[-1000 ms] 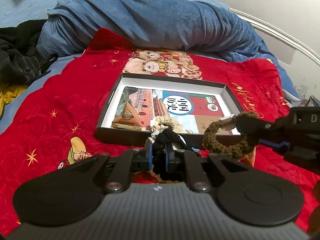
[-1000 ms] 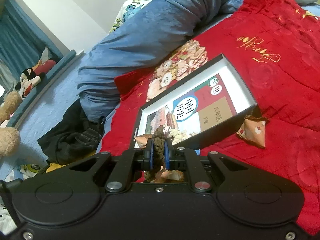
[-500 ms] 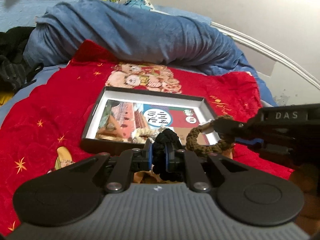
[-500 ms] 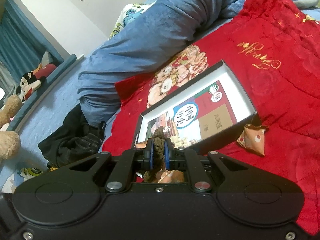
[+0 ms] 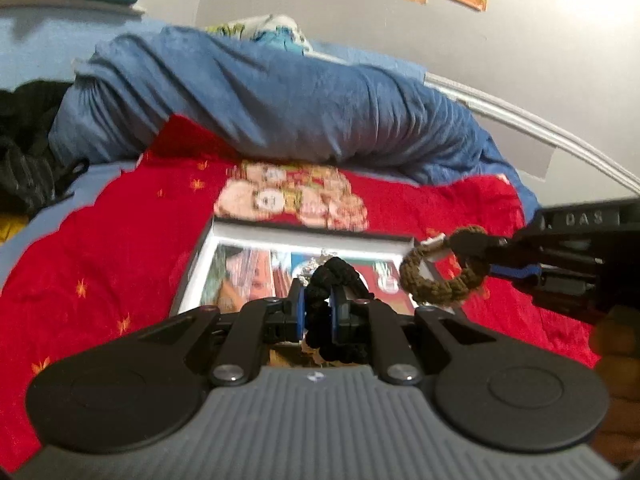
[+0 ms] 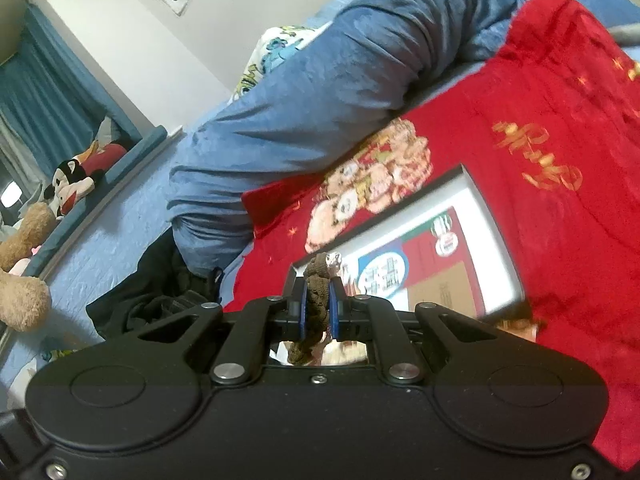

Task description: Organize objects

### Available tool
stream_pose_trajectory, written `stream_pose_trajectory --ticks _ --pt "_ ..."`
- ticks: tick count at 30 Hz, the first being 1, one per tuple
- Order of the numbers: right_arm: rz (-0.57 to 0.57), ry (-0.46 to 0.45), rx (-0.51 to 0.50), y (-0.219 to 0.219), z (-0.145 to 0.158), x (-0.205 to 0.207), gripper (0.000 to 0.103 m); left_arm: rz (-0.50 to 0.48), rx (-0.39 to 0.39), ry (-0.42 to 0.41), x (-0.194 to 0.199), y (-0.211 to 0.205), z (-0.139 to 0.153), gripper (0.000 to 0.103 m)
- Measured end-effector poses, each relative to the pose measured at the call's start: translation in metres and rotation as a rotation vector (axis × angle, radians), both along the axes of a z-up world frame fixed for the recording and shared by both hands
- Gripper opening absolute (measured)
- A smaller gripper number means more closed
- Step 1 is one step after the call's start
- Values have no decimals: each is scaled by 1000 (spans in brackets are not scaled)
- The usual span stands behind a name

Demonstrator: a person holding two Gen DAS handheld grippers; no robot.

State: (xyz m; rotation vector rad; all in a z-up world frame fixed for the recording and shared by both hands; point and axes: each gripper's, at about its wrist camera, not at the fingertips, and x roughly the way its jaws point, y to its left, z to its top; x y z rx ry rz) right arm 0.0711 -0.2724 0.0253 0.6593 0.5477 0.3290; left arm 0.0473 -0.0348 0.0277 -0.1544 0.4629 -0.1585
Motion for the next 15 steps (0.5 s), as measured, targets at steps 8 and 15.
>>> stream_pose_trajectory --ticks 8,15 --pt "-4 -75 -14 -16 16 29 12 13 24 -95 40 14 35 16" --pt "-12 -37 4 -28 1 58 12 -11 -30 -134 74 6 55 16"
